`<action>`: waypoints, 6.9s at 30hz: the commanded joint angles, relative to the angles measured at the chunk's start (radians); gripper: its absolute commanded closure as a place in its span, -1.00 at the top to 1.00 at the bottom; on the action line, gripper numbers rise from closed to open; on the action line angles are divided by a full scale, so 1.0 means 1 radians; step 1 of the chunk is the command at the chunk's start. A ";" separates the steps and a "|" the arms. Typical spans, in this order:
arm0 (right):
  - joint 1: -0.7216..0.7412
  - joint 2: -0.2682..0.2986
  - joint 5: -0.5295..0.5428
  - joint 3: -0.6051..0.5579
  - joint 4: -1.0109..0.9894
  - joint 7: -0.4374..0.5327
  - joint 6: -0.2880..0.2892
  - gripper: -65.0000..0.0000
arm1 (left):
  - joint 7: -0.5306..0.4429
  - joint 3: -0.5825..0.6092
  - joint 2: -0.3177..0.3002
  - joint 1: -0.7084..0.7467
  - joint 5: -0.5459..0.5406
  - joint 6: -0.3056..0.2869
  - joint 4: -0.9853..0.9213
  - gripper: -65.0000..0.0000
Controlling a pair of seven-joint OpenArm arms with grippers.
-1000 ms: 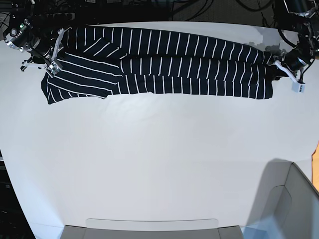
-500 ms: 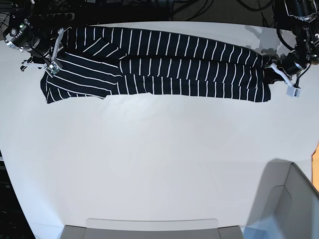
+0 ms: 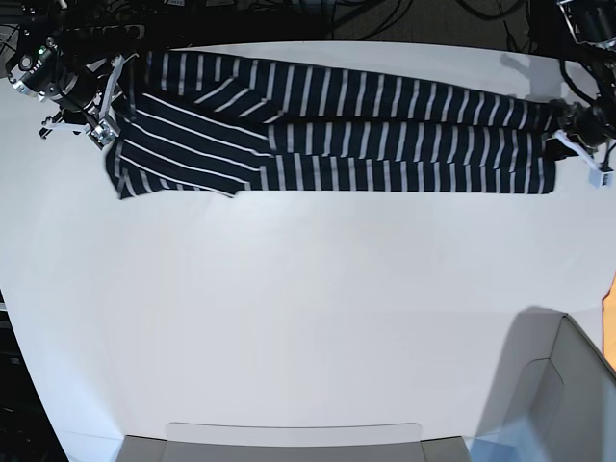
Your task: Fold the T-shirt properly
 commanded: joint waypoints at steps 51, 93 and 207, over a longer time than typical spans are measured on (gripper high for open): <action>0.052 -0.019 0.009 0.001 0.020 0.010 0.011 -0.51 | 0.209 0.434 0.686 0.136 0.261 -0.002 0.916 -1.00; 0.156 -0.079 0.015 0.017 -0.026 0.013 0.011 -0.51 | 0.189 0.503 0.643 0.183 0.347 -0.002 0.804 -1.00; 0.460 0.083 0.448 0.179 -0.735 -0.041 0.011 0.01 | 0.177 0.570 0.620 0.254 0.361 -0.002 0.925 -1.00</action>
